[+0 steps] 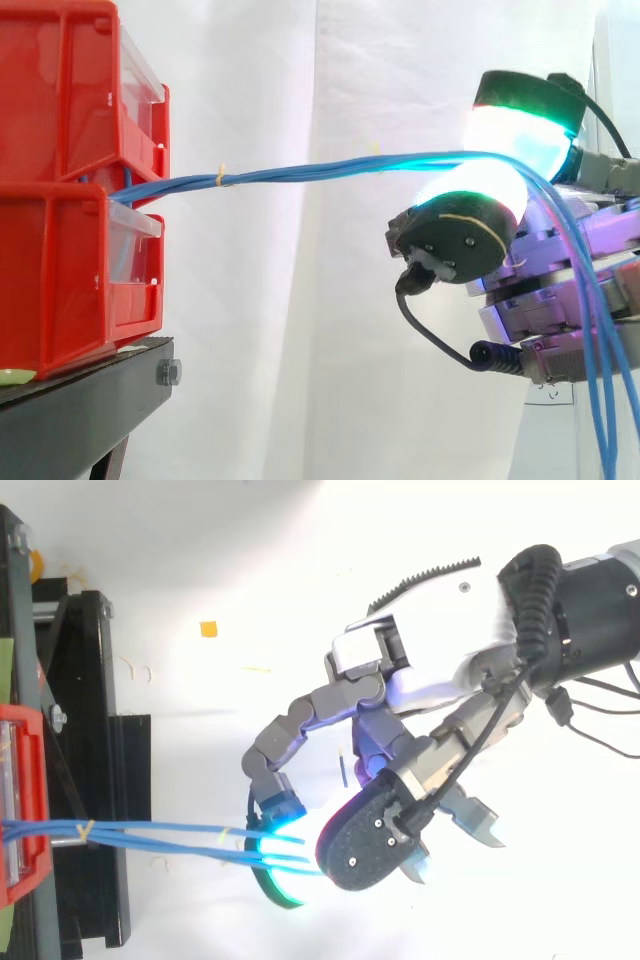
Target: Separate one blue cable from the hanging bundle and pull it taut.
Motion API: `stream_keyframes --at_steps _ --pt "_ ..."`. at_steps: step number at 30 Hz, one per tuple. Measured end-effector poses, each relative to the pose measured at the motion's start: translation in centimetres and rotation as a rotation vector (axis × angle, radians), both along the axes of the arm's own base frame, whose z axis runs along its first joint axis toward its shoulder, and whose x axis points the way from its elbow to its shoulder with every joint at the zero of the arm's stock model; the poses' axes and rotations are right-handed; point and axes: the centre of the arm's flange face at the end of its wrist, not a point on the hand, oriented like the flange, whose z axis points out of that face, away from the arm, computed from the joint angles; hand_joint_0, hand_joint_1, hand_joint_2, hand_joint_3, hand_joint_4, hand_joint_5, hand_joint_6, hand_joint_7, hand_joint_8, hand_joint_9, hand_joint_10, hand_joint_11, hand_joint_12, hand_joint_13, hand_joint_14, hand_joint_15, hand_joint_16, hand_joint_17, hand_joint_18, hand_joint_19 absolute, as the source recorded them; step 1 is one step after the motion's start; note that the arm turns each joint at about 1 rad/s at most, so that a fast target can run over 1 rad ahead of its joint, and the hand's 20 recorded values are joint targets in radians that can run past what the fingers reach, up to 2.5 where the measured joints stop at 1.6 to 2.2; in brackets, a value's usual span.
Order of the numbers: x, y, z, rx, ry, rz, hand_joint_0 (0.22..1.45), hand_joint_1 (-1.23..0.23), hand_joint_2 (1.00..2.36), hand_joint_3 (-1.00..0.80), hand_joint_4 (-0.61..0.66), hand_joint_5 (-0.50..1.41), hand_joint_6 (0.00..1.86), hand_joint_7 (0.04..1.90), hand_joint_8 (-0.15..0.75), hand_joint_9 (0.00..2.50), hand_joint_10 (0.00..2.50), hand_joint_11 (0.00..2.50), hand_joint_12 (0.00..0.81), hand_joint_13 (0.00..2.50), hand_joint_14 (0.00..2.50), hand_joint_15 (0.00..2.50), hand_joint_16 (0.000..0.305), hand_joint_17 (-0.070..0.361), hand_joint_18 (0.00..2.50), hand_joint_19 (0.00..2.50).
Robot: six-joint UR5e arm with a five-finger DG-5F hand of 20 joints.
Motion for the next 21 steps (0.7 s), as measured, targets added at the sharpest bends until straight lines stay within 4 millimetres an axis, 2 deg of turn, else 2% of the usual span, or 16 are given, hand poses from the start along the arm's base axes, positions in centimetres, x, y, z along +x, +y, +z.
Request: stream_keyframes --at_steps 13,17,18,21 --pt "-0.03 -0.15 -0.03 0.02 0.007 -0.001 0.72 -0.72 1.02 -0.11 0.12 0.15 0.5 1.3 0.12 1.95 0.01 0.23 0.259 1.45 0.02 0.42 0.064 0.144 1.28 0.49" --pt "-0.05 -0.25 -0.02 0.017 0.006 -0.002 0.67 -0.67 1.01 -0.33 0.13 0.15 0.5 1.31 0.117 1.95 0.01 0.23 0.244 1.46 0.02 0.43 0.061 0.138 1.3 0.51" --pt "-0.05 -0.28 -0.03 0.016 0.005 -0.002 0.62 -0.63 1.0 -0.47 0.13 0.15 0.5 1.31 0.121 1.96 0.01 0.23 0.247 1.48 0.02 0.45 0.061 0.138 1.31 0.52" --pt "-0.06 -0.32 -0.02 0.01 0.003 -0.002 0.57 -0.59 1.0 -0.5 0.13 0.15 0.5 1.32 0.125 1.97 0.01 0.23 0.245 1.49 0.02 0.44 0.063 0.141 1.33 0.51"
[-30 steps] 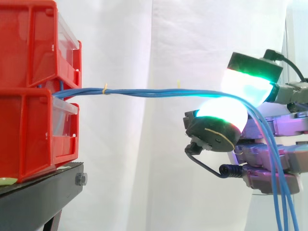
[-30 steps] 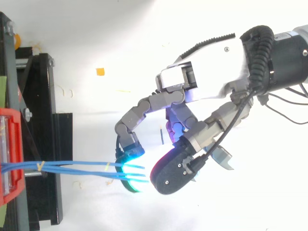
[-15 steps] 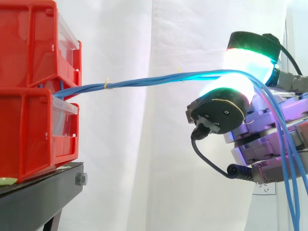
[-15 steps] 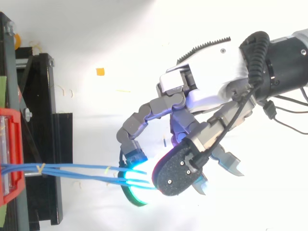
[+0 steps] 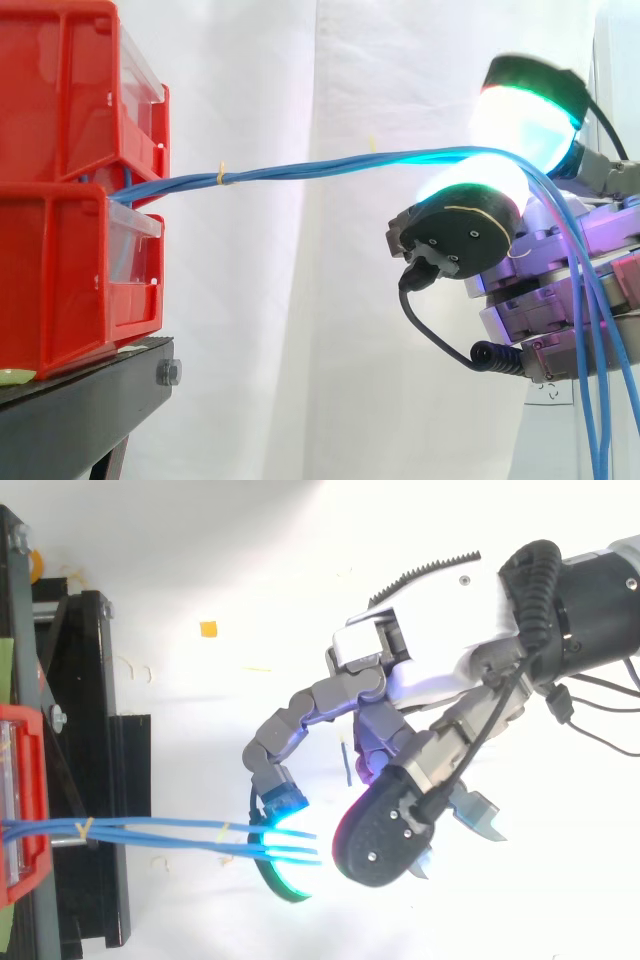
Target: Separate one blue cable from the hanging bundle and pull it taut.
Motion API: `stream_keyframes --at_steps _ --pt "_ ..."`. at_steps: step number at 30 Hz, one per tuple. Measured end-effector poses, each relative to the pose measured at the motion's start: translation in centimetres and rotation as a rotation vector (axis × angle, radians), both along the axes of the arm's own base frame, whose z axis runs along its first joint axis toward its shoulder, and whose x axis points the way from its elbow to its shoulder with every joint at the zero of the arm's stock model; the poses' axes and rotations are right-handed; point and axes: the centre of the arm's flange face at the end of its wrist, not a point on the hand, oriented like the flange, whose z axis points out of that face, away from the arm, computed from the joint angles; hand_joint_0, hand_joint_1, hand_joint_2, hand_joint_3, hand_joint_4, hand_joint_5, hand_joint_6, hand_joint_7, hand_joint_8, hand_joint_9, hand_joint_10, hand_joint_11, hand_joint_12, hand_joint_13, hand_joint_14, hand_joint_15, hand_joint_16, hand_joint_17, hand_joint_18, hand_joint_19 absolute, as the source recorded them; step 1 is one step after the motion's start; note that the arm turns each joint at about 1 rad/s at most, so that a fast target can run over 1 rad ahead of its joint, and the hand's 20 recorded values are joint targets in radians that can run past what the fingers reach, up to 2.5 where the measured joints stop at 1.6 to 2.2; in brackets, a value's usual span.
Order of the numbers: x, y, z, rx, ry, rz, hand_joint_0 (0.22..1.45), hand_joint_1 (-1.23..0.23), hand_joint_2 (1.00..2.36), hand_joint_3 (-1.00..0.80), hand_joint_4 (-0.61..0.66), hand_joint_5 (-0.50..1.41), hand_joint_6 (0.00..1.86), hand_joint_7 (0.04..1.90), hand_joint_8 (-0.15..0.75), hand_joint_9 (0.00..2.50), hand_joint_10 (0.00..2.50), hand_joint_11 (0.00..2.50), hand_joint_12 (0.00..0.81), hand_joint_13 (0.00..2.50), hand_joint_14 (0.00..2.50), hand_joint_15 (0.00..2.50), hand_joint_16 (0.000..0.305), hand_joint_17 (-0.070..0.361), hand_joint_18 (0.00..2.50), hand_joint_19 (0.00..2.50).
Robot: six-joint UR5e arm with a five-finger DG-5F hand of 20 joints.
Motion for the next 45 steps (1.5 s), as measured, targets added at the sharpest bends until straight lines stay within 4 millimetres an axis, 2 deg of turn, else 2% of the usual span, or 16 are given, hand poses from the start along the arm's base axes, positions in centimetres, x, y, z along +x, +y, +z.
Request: stream_keyframes --at_steps 4,9,14,21,30,41,42,45 --pt "-0.01 -0.04 0.0 -0.003 -0.001 -0.001 0.52 -0.55 1.0 -0.5 0.13 0.15 0.5 1.31 0.126 1.99 0.01 0.22 0.258 1.51 0.02 0.43 0.066 0.149 1.37 0.49" --pt "0.0 -0.06 0.01 -0.005 -0.002 -0.001 0.53 -0.59 1.0 -0.5 0.09 0.15 0.5 1.29 0.111 2.0 0.01 0.23 0.248 1.5 0.02 0.42 0.063 0.141 1.34 0.5" --pt "-0.01 -0.06 0.0 -0.005 -0.001 -0.001 0.59 -0.67 1.0 -0.5 0.03 0.15 0.5 1.27 0.088 1.96 0.01 0.28 0.236 1.43 0.02 0.44 0.054 0.121 1.21 0.55" --pt "-0.01 -0.07 -0.01 -0.005 -0.001 -0.002 0.71 -0.82 1.0 -0.5 -0.01 0.15 0.5 1.24 0.075 1.94 0.01 0.29 0.231 1.41 0.02 0.44 0.051 0.114 1.18 0.57" --pt "-0.03 -0.16 -0.02 -0.005 -0.001 -0.003 0.75 -0.84 1.0 -0.5 -0.01 0.15 0.5 1.25 0.083 1.95 0.01 0.28 0.232 1.41 0.02 0.45 0.05 0.113 1.18 0.57" --pt "-0.04 -0.31 -0.01 -0.005 -0.001 -0.004 0.71 -1.03 1.0 -0.5 0.07 0.13 0.5 1.26 0.122 1.87 0.01 0.3 0.243 1.41 0.02 0.46 0.052 0.118 1.17 0.56" --pt "-0.05 -0.33 -0.01 -0.005 -0.001 -0.005 0.69 -1.04 1.0 -0.5 0.08 0.13 0.5 1.28 0.131 1.86 0.01 0.31 0.244 1.41 0.02 0.46 0.053 0.119 1.17 0.56" --pt "-0.05 -0.36 -0.01 -0.005 -0.001 -0.005 0.54 -0.92 1.0 -0.5 0.1 0.14 0.5 1.27 0.125 1.88 0.01 0.28 0.248 1.43 0.02 0.46 0.058 0.13 1.2 0.56"
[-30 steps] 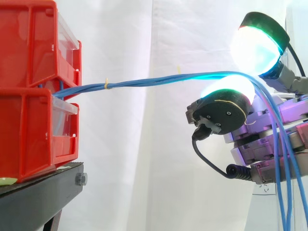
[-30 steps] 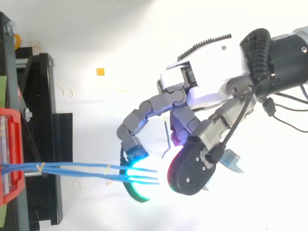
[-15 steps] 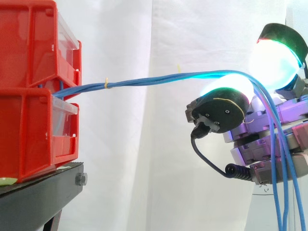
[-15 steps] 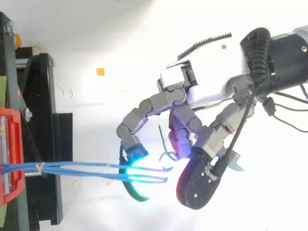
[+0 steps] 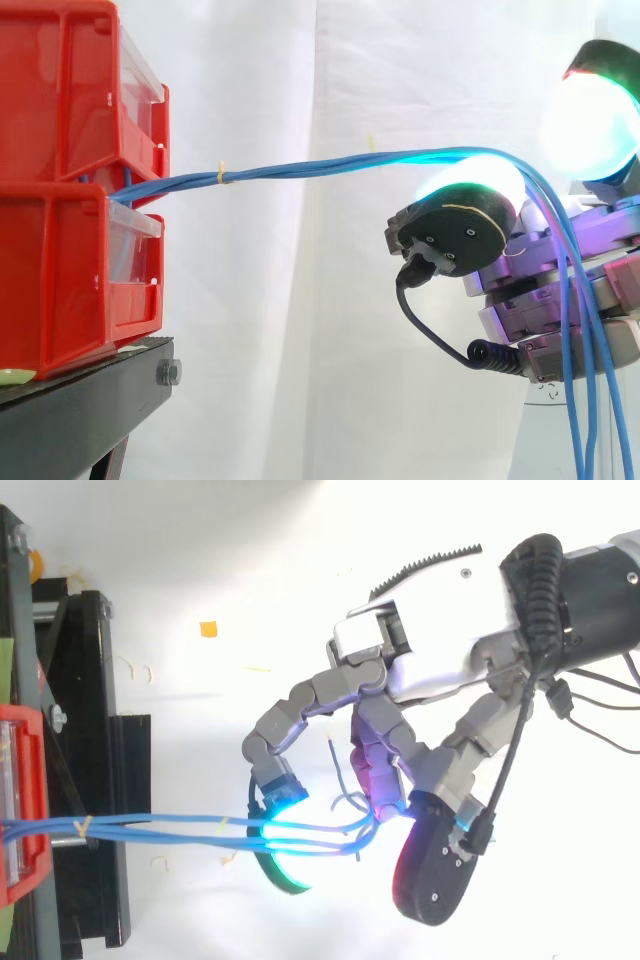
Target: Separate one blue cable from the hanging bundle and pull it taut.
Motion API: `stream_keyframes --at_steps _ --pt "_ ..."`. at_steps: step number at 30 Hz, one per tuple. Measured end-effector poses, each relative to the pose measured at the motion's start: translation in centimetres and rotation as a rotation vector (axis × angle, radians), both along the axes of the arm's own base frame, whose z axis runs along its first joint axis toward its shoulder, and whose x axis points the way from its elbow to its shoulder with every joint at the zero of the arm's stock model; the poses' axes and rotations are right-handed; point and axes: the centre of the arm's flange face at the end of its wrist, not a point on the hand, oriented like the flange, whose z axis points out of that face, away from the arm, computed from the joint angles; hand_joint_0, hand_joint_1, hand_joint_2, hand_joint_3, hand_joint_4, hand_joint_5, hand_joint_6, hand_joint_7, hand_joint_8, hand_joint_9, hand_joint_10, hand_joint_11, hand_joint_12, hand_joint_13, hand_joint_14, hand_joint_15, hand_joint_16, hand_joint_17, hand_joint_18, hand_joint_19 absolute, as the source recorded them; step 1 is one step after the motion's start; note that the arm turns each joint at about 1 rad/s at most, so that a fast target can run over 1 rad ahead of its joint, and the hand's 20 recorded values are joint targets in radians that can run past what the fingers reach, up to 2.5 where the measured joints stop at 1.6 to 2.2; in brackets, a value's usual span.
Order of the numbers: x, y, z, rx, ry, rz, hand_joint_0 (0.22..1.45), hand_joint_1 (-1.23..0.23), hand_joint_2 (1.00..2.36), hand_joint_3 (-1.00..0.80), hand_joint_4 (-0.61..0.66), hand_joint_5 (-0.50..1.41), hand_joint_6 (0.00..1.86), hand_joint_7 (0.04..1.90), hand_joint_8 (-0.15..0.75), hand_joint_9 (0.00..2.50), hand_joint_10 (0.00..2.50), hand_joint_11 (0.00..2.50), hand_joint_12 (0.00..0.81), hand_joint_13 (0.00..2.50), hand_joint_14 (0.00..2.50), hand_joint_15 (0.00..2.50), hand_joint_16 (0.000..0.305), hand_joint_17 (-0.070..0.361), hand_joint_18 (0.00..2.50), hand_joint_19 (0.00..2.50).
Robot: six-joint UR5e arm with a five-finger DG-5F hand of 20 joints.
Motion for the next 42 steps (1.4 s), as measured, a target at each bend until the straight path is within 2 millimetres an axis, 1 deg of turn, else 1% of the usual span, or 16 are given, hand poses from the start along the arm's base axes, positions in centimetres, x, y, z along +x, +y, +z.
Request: stream_keyframes --at_steps 1,2,4,6,7,11,16,26,29,30,32,34,37,39,41,42 --pt "0.0 0.0 0.0 0.0 0.0 0.0 0.5 -0.85 1.0 -0.5 0.1 0.14 0.5 1.27 0.123 1.92 0.01 0.27 0.255 1.44 0.02 0.45 0.061 0.137 1.22 0.55" --pt "0.0 -0.01 0.0 0.0 0.0 0.0 0.47 -0.72 1.0 -0.5 0.09 0.14 0.5 1.27 0.122 1.96 0.01 0.25 0.257 1.48 0.02 0.44 0.065 0.145 1.25 0.53" --pt "0.0 -0.02 0.0 0.0 0.0 0.0 0.46 -0.63 1.0 -0.5 0.09 0.15 0.5 1.27 0.121 1.98 0.01 0.23 0.262 1.49 0.02 0.43 0.066 0.148 1.26 0.53" --pt "-0.01 -0.06 0.0 0.0 0.0 -0.001 0.48 -0.49 1.0 -0.5 0.07 0.15 0.5 1.27 0.113 1.98 0.01 0.22 0.257 1.5 0.02 0.43 0.065 0.146 1.25 0.54" --pt "-0.02 -0.08 -0.01 -0.001 0.0 -0.001 0.54 -0.42 1.0 -0.5 0.06 0.15 0.5 1.28 0.099 1.97 0.01 0.24 0.24 1.47 0.02 0.46 0.06 0.136 1.2 0.57" --pt "-0.01 -0.08 -0.01 -0.002 0.0 -0.002 0.64 -0.54 1.0 -0.5 0.03 0.15 0.5 1.26 0.081 1.95 0.01 0.25 0.234 1.44 0.02 0.46 0.057 0.127 1.16 0.58" --pt "-0.01 -0.09 -0.01 -0.002 0.0 -0.002 0.75 -0.78 1.0 -0.5 -0.01 0.15 0.5 1.23 0.082 1.95 0.01 0.28 0.238 1.42 0.02 0.46 0.054 0.122 1.15 0.58" --pt "-0.02 -0.11 -0.01 -0.002 0.0 -0.003 0.78 -0.94 1.0 -0.45 -0.04 0.15 0.5 1.23 0.09 1.94 0.01 0.31 0.242 1.42 0.02 0.46 0.054 0.122 1.15 0.58" --pt "-0.02 -0.13 -0.01 -0.002 0.0 -0.003 0.75 -1.05 1.0 -0.5 0.0 0.14 0.5 1.23 0.095 1.91 0.01 0.29 0.241 1.41 0.02 0.46 0.054 0.122 1.15 0.57" --pt "-0.02 -0.14 -0.01 -0.002 0.0 -0.003 0.7 -1.08 1.0 -0.5 0.04 0.14 0.5 1.24 0.099 1.89 0.01 0.3 0.24 1.41 0.02 0.46 0.055 0.125 1.15 0.56" --pt "-0.03 -0.14 -0.02 -0.002 0.001 -0.003 0.6 -1.06 1.0 -0.5 0.06 0.14 0.5 1.26 0.098 1.89 0.01 0.28 0.248 1.41 0.02 0.47 0.058 0.129 1.14 0.56" --pt "-0.07 -0.13 -0.05 -0.002 0.004 -0.003 0.45 -0.87 1.0 -0.5 0.07 0.14 0.5 1.25 0.122 1.91 0.01 0.22 0.269 1.45 0.02 0.42 0.07 0.157 1.23 0.49" --pt "-0.11 -0.13 -0.09 -0.002 0.008 -0.003 0.44 -0.72 1.0 -0.5 0.09 0.14 0.5 1.26 0.128 1.9 0.01 0.15 0.275 1.44 0.01 0.42 0.076 0.17 1.24 0.48" --pt "-0.12 -0.14 -0.1 -0.003 0.009 -0.003 0.46 -0.71 1.0 -0.5 0.09 0.14 0.5 1.25 0.125 1.88 0.01 0.15 0.269 1.42 0.02 0.42 0.076 0.17 1.2 0.48" --pt "-0.14 -0.12 -0.13 -0.004 0.011 -0.004 0.49 -0.7 1.01 -0.39 0.09 0.14 0.5 1.25 0.119 1.86 0.01 0.14 0.263 1.4 0.02 0.42 0.074 0.167 1.15 0.49" --pt "-0.15 -0.11 -0.14 -0.004 0.013 -0.004 0.52 -0.73 1.01 -0.31 0.1 0.14 0.5 1.24 0.128 1.88 0.0 0.09 0.277 1.42 0.01 0.39 0.08 0.179 1.21 0.45"
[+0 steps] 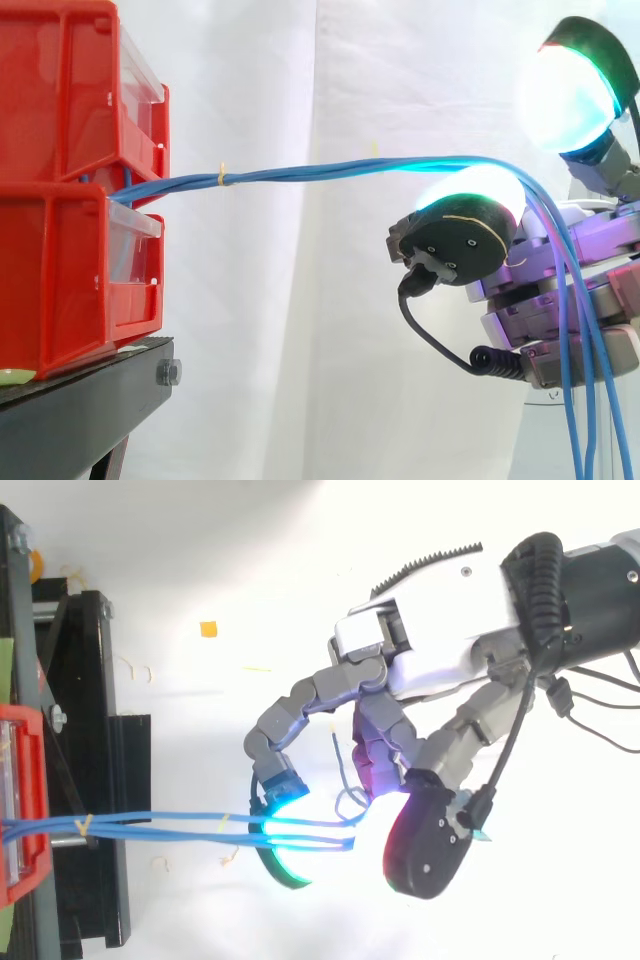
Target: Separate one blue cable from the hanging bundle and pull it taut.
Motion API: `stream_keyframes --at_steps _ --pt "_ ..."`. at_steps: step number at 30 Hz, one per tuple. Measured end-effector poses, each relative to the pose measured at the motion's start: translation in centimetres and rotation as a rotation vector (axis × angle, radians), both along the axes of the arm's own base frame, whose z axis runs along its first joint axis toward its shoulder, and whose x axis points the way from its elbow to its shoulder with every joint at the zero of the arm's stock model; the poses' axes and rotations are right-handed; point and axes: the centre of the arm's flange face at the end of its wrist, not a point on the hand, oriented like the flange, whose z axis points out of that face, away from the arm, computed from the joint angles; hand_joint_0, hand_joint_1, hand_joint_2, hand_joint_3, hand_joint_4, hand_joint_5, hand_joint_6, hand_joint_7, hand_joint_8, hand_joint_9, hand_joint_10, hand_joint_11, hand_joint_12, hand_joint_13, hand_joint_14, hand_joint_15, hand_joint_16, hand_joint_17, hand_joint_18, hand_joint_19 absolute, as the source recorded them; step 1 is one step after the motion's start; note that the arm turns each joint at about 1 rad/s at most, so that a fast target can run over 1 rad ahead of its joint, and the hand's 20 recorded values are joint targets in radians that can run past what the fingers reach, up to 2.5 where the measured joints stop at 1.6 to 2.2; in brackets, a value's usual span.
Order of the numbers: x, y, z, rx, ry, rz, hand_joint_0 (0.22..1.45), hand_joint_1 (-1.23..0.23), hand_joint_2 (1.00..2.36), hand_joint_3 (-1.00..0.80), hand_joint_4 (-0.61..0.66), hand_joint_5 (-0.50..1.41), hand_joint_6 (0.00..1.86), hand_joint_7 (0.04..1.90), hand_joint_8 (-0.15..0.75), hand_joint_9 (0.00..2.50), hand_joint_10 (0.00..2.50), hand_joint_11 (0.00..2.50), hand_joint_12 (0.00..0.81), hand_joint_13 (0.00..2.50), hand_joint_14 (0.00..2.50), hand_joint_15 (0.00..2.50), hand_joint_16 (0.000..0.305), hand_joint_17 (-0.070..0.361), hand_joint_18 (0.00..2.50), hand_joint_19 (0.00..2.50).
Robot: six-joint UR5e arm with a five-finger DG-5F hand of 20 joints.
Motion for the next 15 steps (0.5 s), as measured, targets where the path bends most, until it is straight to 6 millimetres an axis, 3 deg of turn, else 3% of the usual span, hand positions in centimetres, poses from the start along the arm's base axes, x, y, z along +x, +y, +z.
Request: stream_keyframes --at_steps 5,15 --pt "-0.05 -0.03 -0.05 0.0 0.005 -0.001 0.61 -0.86 1.01 -0.25 0.07 0.15 0.5 1.24 0.125 1.91 0.0 0.02 0.266 1.41 0.01 0.35 0.078 0.175 1.19 0.44" --pt "-0.06 -0.01 -0.06 0.0 0.006 -0.001 0.68 -0.94 1.01 -0.22 0.06 0.15 0.5 1.25 0.102 1.88 0.0 0.08 0.253 1.36 0.01 0.38 0.07 0.158 1.12 0.49"
